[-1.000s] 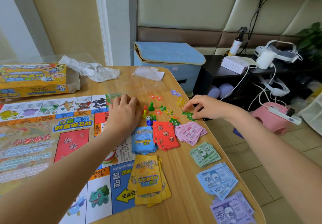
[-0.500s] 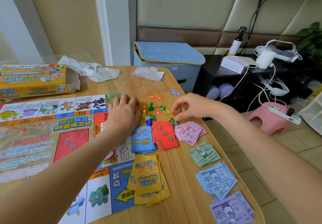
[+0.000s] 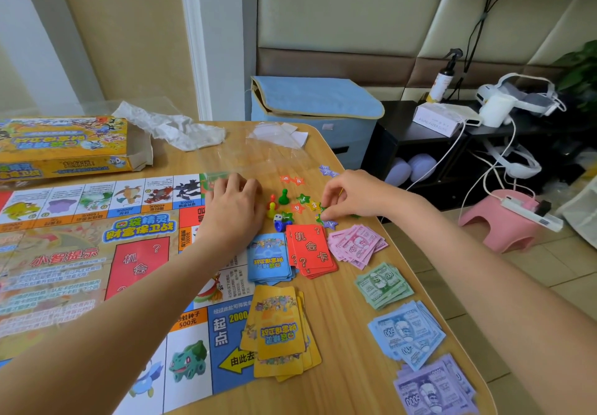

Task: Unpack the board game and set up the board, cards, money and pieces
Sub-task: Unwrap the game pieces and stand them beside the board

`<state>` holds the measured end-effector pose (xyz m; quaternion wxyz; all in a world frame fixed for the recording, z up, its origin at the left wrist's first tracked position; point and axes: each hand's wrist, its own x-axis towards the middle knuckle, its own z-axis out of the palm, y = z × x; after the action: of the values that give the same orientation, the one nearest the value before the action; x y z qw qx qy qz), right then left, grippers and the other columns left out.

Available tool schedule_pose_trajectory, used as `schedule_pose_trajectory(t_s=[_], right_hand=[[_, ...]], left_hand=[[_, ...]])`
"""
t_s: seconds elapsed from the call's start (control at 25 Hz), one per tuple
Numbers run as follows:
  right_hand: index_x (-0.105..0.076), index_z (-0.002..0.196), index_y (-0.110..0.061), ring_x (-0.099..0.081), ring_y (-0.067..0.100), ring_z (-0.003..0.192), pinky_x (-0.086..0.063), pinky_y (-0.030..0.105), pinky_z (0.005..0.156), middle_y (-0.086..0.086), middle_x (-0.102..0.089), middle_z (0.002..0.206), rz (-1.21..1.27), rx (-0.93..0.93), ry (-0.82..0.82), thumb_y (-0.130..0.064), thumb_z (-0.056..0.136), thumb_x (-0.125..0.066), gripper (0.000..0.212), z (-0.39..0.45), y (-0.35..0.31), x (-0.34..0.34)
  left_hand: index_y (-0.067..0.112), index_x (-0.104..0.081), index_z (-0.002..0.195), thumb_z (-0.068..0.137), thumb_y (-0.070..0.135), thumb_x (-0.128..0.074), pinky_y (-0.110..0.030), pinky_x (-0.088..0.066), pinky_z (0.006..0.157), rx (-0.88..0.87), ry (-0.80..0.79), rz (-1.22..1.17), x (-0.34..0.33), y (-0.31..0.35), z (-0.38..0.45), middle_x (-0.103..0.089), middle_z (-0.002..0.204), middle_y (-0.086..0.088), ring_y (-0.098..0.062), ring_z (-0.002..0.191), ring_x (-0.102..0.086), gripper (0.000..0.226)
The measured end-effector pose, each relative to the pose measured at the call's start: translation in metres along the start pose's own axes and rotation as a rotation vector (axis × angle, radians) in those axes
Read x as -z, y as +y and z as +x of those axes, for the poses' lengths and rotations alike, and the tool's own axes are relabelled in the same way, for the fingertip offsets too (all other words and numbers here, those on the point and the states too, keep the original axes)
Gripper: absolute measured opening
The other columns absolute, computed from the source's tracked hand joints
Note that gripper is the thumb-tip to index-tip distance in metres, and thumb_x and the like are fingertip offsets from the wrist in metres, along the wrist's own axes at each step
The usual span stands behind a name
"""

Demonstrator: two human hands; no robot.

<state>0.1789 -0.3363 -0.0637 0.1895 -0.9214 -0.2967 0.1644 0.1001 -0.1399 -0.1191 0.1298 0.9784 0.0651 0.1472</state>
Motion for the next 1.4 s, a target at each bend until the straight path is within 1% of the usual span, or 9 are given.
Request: schedule_pose_trajectory(t_s=[0.12,0.24,0.4,0.6,0.8,0.92,1.04,1.2,1.4], right_hand=[[-0.067,0.087,-0.01,-0.057,0.007,0.07,-0.05,0.026,0.074,-0.007,-0.06,0.072,0.011,-0.014,0.025,-0.017,0.077,-0.076,0.016,0.002,-0.004,-0.005],[-0.065,0.082,-0.015,-0.058,0.005,0.066,-0.05,0.024,0.075,-0.006,-0.062,0.073,0.105,-0.055,0.037,-0.013,0.075,-0.077,0.013,0.003,-0.002,-0.003],[-0.064,0.083,-0.02,-0.061,0.01,0.071,-0.052,0.032,0.081,-0.002,-0.066,0.079,0.239,-0.112,0.042,-0.012,0.072,-0.079,0.02,0.002,0.002,-0.005],[-0.064,0.085,-0.015,-0.06,0.016,0.075,-0.05,0.029,0.077,0.003,-0.064,0.079,0.412,-0.141,0.259,-0.008,0.071,-0.079,0.022,-0.003,0.014,0.017],[-0.061,0.079,-0.023,-0.062,0.013,0.081,-0.051,0.03,0.085,-0.004,-0.063,0.08,0.146,-0.179,0.129,-0.014,0.073,-0.079,0.021,-0.01,0.025,0.018],[-0.064,0.075,-0.023,-0.057,0.004,0.07,-0.049,0.021,0.075,-0.01,-0.061,0.072,0.115,-0.106,0.155,-0.019,0.072,-0.079,0.016,-0.008,0.015,0.015],[-0.065,0.075,-0.02,-0.052,-0.001,0.062,-0.04,0.011,0.059,-0.014,-0.057,0.066,0.014,-0.048,0.042,-0.024,0.072,-0.08,0.016,-0.007,0.003,0.003],[-0.063,0.073,-0.019,-0.052,0.0,0.062,-0.045,0.019,0.065,-0.012,-0.057,0.066,0.01,-0.035,0.033,-0.02,0.072,-0.08,0.017,-0.004,0.002,-0.004],[-0.065,0.07,-0.023,-0.054,0.002,0.066,-0.046,0.022,0.069,-0.011,-0.062,0.069,0.106,-0.04,-0.023,-0.015,0.074,-0.077,0.015,-0.004,0.006,0.003]], left_hand=[[0.012,-0.052,0.119,0.097,0.035,-0.038,-0.038,-0.03,0.093,-0.004,0.005,0.007,0.0,-0.001,-0.001,-0.046,0.12,-0.011,-0.03,0.112,-0.039,0.035],[0.011,-0.052,0.119,0.097,0.036,-0.038,-0.039,-0.03,0.092,-0.006,0.004,0.003,0.0,0.0,0.0,-0.047,0.119,-0.011,-0.031,0.112,-0.039,0.035],[0.011,-0.052,0.119,0.097,0.035,-0.038,-0.039,-0.03,0.092,-0.003,0.005,0.0,0.0,0.0,0.0,-0.046,0.12,-0.011,-0.031,0.112,-0.039,0.035],[0.012,-0.05,0.12,0.097,0.037,-0.036,-0.039,-0.03,0.093,-0.005,-0.009,0.008,0.001,0.0,0.0,-0.045,0.121,-0.01,-0.03,0.113,-0.039,0.037],[0.012,-0.051,0.119,0.097,0.036,-0.037,-0.039,-0.03,0.093,-0.008,-0.011,0.006,0.002,0.001,-0.001,-0.046,0.121,-0.011,-0.03,0.113,-0.038,0.036],[0.011,-0.052,0.119,0.097,0.036,-0.038,-0.039,-0.03,0.092,-0.006,0.002,-0.004,0.002,0.001,-0.001,-0.047,0.119,-0.011,-0.031,0.112,-0.039,0.036],[0.011,-0.053,0.118,0.097,0.036,-0.038,-0.039,-0.03,0.092,-0.006,0.002,0.002,0.001,0.001,-0.001,-0.047,0.119,-0.011,-0.031,0.112,-0.039,0.036],[0.011,-0.053,0.118,0.096,0.034,-0.039,-0.04,-0.03,0.092,-0.008,0.011,-0.004,0.0,0.0,0.0,-0.047,0.119,-0.012,-0.032,0.111,-0.04,0.035],[0.012,-0.052,0.119,0.097,0.036,-0.036,-0.038,-0.03,0.092,-0.005,0.004,0.017,0.001,0.0,0.0,-0.047,0.119,-0.01,-0.03,0.112,-0.039,0.036]])
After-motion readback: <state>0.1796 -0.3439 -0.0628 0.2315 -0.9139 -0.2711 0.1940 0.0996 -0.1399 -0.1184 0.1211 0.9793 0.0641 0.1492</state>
